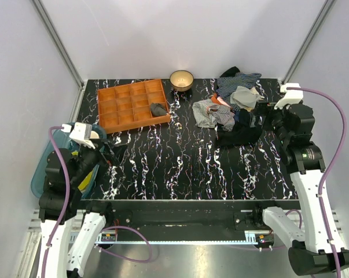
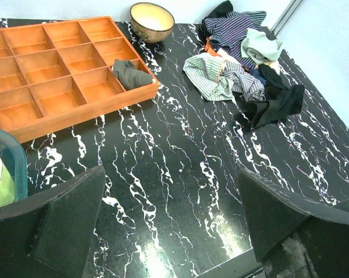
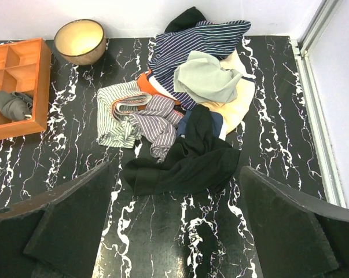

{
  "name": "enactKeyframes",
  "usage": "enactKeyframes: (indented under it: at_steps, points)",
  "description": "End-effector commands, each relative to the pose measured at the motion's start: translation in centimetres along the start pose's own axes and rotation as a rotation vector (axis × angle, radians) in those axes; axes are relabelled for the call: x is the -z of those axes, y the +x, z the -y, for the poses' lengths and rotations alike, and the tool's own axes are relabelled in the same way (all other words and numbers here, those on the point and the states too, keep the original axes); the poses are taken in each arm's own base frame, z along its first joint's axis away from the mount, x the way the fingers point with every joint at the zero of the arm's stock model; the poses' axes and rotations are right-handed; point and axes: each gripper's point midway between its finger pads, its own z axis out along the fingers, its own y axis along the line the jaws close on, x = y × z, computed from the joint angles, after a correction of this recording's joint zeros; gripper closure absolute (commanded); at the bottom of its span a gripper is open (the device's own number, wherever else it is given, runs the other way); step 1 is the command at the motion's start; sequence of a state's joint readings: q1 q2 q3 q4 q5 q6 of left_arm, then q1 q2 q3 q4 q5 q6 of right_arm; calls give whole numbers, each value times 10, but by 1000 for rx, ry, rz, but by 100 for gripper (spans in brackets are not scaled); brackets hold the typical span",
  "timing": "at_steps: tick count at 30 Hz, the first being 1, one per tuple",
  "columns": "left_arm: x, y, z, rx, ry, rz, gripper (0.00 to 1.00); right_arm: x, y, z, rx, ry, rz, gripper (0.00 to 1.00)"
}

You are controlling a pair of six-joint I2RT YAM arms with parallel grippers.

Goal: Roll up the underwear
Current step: Pick up the underwear from the center of the board.

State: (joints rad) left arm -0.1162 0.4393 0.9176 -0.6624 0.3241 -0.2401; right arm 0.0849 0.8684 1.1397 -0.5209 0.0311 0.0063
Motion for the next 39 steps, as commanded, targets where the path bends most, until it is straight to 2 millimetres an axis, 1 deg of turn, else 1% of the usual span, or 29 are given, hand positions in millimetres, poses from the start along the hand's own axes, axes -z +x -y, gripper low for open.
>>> enactKeyframes:
  at_steps: [1,4,10,12,13,14,16,17,18,19,20,22,23,24,25,26,27,28,29,30,31,32,33,34,35,36,37,38,39]
  points:
    - [-4,-7,-4,-14,-16,36,1,1,-17,-9,0,-54,30,0]
    - [-9,-1,-9,-15,-26,29,1,-3,-15,-16,63,-103,16,0]
    - [-24,8,-18,-11,-35,25,1,-8,10,-57,246,-407,-79,0]
    - [-36,14,-23,-7,-37,18,1,-21,23,-61,289,-457,-123,0]
    - [-40,15,-25,-6,-36,15,1,-27,24,-62,297,-468,-133,0]
    - [-46,16,-28,-14,-37,17,1,-46,38,-61,304,-476,-191,0]
    - [-59,28,-36,-13,-47,-35,1,-71,51,-53,307,-437,-265,2]
    - [-64,29,-39,-23,-52,-45,1,-95,58,-51,302,-434,-321,4]
    - [-71,35,-42,-19,-55,-79,1,-104,63,-52,297,-440,-352,8]
    - [-74,39,-42,-19,-48,-98,1,-113,57,-55,292,-451,-363,12]
    - [-77,40,-42,-29,-38,-109,1,-131,77,-57,273,-461,-429,14]
    - [-83,47,-44,-24,-31,-142,1,-150,80,-62,284,-453,-455,16]
    - [-85,48,-45,-31,-28,-145,1,-166,99,-61,287,-448,-507,17]
    - [-86,50,-45,-28,-22,-156,1,-174,105,-61,299,-440,-524,17]
    - [-87,53,-45,-24,-19,-164,1,-182,103,-68,314,-449,-524,18]
    - [-87,52,-44,-25,-16,-165,1,-196,123,-68,326,-453,-572,19]
    - [-87,53,-43,-24,-10,-166,1,-203,130,-68,344,-444,-595,20]
    - [-86,53,-43,-24,-8,-166,1,-211,127,-71,355,-444,-596,21]
    - [-86,53,-43,-26,-11,-163,1,-221,146,-76,364,-458,-641,24]
    - [-85,52,-43,-27,-15,-159,1,-227,151,-78,370,-460,-653,25]
    - [-85,52,-43,-30,-14,-156,1,-235,147,-82,379,-456,-646,26]
    - [-85,51,-43,-32,-16,-153,1,-244,163,-86,390,-458,-678,27]
    - [-85,51,-44,-31,-18,-154,1,-250,167,-83,408,-436,-687,29]
    - [-85,51,-43,-32,-17,-154,1,-258,163,-83,425,-422,-679,30]
    - [-84,50,-44,-34,-17,-151,1,-267,180,-78,431,-409,-714,31]
    - [-84,51,-43,-33,-13,-155,1,-270,185,-74,448,-385,-734,34]
    - [-84,51,-43,-31,-13,-155,1,-276,183,-72,463,-377,-728,37]
    - [-84,51,-42,-31,-11,-156,1,-281,195,-70,471,-371,-753,39]
    - [-85,51,-42,-31,-7,-156,1,-284,195,-68,479,-360,-756,44]
